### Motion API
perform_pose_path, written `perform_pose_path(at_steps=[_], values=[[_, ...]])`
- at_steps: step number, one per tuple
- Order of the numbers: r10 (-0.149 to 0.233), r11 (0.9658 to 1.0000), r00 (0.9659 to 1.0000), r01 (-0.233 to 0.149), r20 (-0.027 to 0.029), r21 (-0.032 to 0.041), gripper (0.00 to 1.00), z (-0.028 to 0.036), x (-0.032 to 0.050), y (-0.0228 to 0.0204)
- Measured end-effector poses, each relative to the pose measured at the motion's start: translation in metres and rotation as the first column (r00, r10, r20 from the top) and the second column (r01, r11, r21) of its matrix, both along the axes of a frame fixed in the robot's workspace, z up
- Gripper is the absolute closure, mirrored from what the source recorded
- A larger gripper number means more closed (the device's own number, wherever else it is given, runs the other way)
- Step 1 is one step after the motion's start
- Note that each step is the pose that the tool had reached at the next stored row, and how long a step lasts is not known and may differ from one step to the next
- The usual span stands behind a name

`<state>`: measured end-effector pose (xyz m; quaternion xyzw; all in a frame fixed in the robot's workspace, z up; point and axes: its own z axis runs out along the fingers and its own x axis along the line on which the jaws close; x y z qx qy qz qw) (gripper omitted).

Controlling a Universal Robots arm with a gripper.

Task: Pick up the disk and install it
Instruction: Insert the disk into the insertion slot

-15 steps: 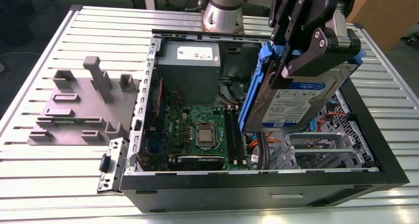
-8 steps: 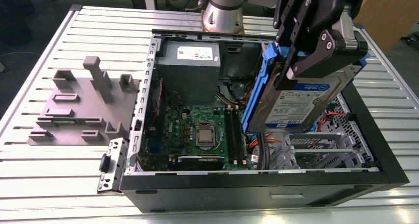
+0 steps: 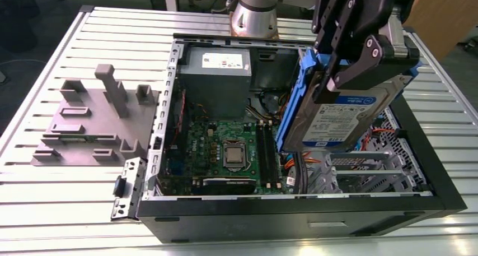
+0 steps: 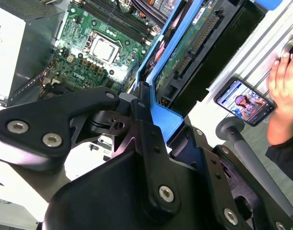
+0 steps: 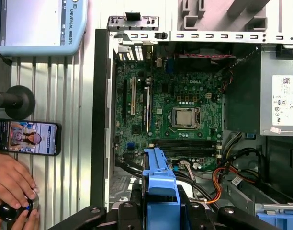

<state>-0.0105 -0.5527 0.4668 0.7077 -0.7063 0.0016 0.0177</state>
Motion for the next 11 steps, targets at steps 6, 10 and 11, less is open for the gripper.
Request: perform_pose_path(at_steps=[6,10,11], values=[[0.0,1.0,1.0,0.0,-0.0001,-0.0004,0.64,-0.0018,0.0058,-0.001],[0.0,1.0,1.0,0.0,-0.0001,-0.0005,0.64,-0.0036,0.0133,-0.0013],[0.0,1.0,1.0,0.0,-0.0001,-0.0004,0.64,-0.0041,0.0153,-0.0014]])
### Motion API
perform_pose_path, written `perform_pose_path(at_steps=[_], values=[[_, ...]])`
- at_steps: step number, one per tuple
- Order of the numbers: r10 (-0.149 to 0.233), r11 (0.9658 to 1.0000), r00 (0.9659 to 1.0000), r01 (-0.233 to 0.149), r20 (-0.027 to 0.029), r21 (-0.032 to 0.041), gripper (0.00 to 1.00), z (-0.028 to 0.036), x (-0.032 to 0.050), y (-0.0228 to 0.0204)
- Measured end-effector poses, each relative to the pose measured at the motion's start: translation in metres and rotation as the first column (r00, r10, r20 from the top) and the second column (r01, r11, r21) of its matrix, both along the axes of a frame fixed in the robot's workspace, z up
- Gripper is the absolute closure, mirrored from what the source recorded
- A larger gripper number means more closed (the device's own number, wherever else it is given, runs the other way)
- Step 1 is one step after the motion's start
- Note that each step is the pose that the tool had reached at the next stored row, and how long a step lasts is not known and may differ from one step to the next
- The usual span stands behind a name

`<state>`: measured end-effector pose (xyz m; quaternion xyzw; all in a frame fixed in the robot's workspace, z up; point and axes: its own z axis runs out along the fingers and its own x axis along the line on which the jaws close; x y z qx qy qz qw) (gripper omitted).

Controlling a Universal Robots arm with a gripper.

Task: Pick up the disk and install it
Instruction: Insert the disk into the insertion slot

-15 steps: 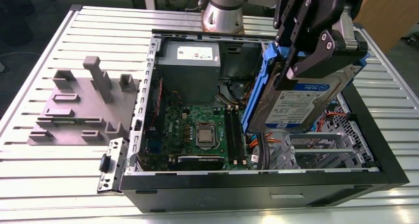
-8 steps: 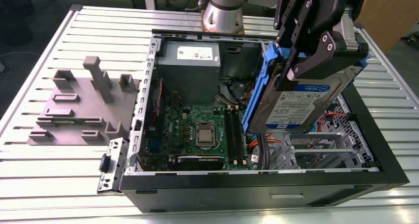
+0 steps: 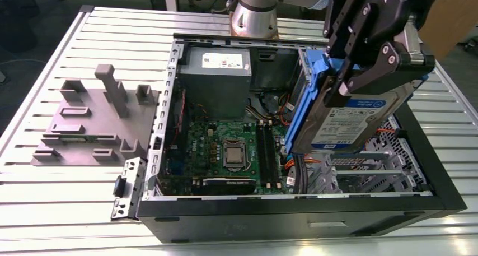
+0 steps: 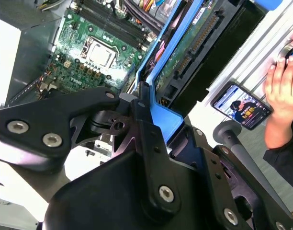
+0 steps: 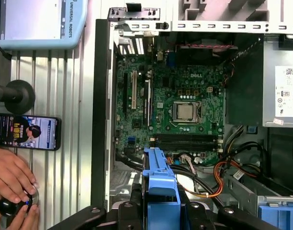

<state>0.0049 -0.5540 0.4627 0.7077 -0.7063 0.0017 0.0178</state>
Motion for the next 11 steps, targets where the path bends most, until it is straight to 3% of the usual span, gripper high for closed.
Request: perform_pose_path(at_steps=[11], values=[[0.0,1.0,1.0,0.0,0.0,0.0001,0.64,-0.0037,0.0229,-0.0001]])
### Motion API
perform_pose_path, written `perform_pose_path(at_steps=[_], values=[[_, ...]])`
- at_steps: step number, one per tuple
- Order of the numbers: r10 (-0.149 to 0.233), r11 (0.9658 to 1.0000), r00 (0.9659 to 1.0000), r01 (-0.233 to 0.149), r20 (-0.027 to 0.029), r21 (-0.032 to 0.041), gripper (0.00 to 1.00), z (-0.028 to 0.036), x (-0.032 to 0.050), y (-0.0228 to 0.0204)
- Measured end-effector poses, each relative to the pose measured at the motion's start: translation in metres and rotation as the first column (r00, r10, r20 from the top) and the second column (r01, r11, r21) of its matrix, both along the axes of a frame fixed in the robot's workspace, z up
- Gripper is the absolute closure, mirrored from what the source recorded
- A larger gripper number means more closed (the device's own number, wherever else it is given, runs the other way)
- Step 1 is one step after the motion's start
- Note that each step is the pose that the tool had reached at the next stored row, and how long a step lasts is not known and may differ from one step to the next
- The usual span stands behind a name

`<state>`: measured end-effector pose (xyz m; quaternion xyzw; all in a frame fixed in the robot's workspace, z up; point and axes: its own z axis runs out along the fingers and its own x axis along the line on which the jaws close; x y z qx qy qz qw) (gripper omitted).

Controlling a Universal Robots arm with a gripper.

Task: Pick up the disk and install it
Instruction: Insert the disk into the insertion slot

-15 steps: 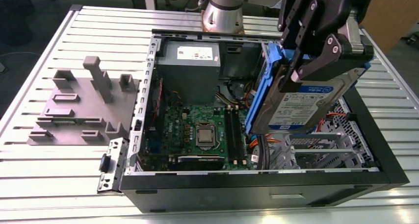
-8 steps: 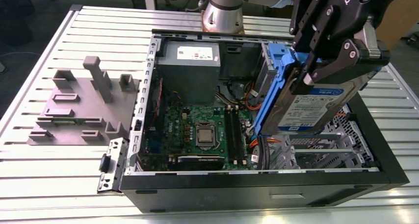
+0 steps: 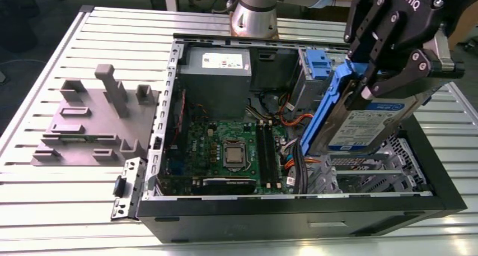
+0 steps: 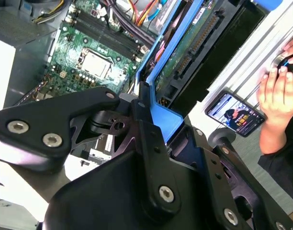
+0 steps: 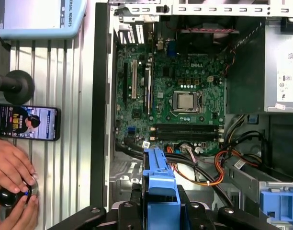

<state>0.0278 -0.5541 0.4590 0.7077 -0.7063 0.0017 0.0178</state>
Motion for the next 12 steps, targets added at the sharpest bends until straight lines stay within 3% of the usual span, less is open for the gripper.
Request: perform_pose_path(at_steps=[12], values=[[0.0,1.0,1.0,0.0,0.0,0.0,0.64,-0.0046,0.0202,0.0]])
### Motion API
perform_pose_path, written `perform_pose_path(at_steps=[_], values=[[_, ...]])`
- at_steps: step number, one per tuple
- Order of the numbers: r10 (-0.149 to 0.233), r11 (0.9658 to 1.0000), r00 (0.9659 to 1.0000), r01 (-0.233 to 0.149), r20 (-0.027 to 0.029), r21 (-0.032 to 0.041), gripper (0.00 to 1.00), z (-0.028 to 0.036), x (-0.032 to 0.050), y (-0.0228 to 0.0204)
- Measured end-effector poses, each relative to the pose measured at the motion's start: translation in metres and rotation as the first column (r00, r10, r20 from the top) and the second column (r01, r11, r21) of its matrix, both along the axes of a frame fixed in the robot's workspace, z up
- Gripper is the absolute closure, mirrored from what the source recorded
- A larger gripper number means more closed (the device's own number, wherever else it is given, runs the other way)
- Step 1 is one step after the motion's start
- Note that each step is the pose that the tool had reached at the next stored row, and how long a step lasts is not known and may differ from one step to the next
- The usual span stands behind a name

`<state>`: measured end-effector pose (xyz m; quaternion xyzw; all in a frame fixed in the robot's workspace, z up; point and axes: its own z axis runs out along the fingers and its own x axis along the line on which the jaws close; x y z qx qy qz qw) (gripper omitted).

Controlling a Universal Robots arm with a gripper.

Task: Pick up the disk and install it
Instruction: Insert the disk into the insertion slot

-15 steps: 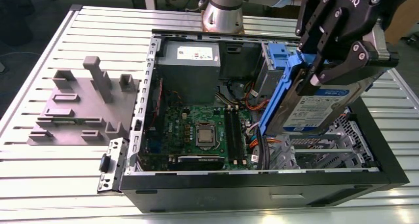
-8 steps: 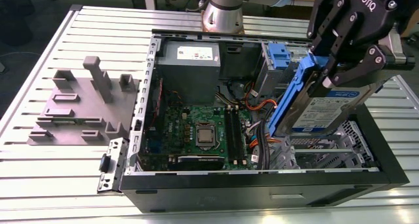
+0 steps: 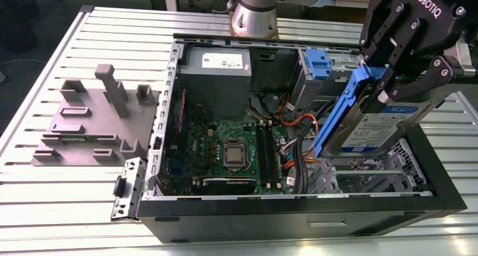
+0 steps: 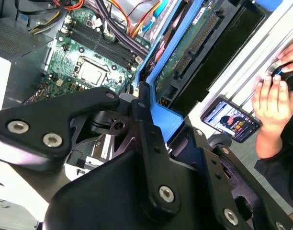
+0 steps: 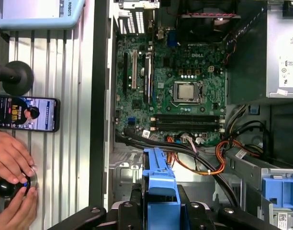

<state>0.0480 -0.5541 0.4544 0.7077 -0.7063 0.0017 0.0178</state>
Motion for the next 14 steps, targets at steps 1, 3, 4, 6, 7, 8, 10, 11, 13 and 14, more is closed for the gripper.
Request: perform_pose_path(at_steps=[1,3,4,6,7,8,10,11,13,14], values=[[0.0,1.0,1.0,0.0,0.0,0.0,0.64,-0.0004,0.0012,0.0],[0.0,1.0,1.0,0.0,0.0,-0.0001,0.64,-0.0011,0.0036,0.0],[0.0,1.0,1.0,0.0,0.0,0.0,0.64,-0.0014,0.0047,0.0],[0.0,1.0,1.0,0.0,0.0,-0.0001,0.64,-0.0021,0.0068,0.0],[0.0,1.0,1.0,0.0,0.0,-0.0001,0.64,-0.0024,0.0077,0.0],[0.0,1.0,1.0,0.0,0.0,-0.0002,0.64,-0.0025,0.0084,0.0],[0.0,1.0,1.0,0.0,0.0,-0.0002,0.64,-0.0025,0.0085,0.0],[0.0,1.0,1.0,0.0,0.0,-0.0001,0.64,-0.0026,0.0086,0.0],[0.0,1.0,1.0,0.0,0.0,0.0,0.64,-0.0026,0.0097,0.0],[0.0,1.0,1.0,0.0,0.0,0.0,0.64,-0.0026,0.0097,-0.0001]])
